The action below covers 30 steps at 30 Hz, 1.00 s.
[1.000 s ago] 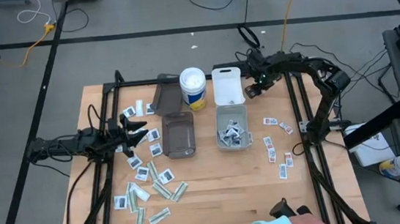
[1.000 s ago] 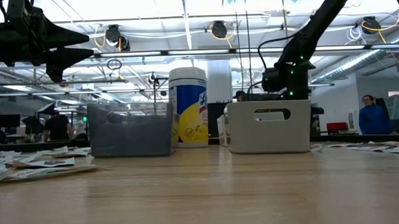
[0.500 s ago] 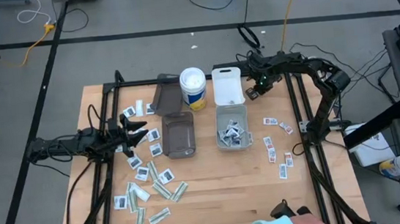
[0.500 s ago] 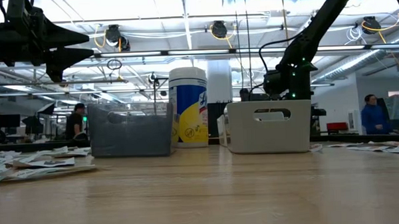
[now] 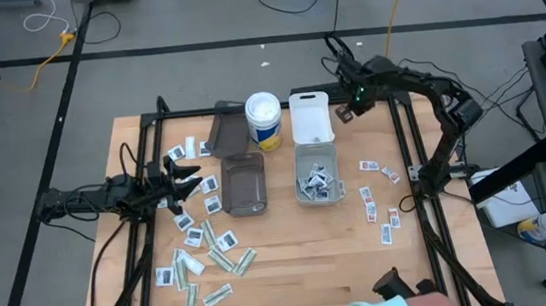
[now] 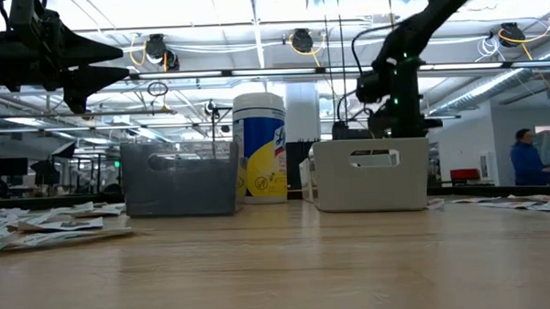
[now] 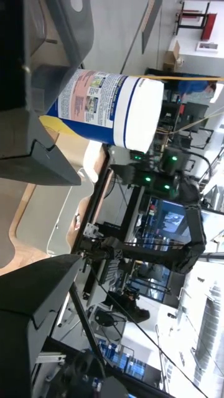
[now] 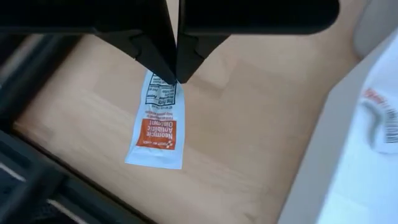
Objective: Pick & Place First Aid Supplies
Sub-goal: Put the ointment pack into the white bin
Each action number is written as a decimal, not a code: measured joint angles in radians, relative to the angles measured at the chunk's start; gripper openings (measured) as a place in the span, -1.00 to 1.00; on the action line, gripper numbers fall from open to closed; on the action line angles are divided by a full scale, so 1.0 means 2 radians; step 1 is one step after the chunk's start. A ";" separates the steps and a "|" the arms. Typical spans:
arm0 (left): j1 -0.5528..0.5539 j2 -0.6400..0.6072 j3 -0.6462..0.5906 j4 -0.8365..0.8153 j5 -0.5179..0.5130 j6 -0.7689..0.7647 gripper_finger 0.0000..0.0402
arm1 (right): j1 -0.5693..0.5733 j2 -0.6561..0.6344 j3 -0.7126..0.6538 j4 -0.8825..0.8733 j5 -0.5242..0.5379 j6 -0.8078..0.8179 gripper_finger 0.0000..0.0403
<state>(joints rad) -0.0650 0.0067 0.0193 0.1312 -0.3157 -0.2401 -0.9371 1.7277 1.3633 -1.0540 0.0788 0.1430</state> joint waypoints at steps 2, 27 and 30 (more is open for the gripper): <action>0.000 0.000 0.000 0.000 0.000 0.000 -0.02 | 0.000 -0.007 0.022 -0.032 0.000 0.012 -1.00; 0.000 0.000 0.000 0.000 0.000 0.000 -0.02 | 0.074 0.066 0.182 -0.076 -0.026 -0.002 -1.00; 0.000 0.000 0.000 0.000 0.000 0.000 -0.03 | 0.085 0.087 0.214 -0.083 -0.027 -0.001 -1.00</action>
<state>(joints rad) -0.0650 0.0064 0.0190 0.1314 -0.3157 -0.2403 -0.7665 1.9015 1.7923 -1.2193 0.0251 0.1406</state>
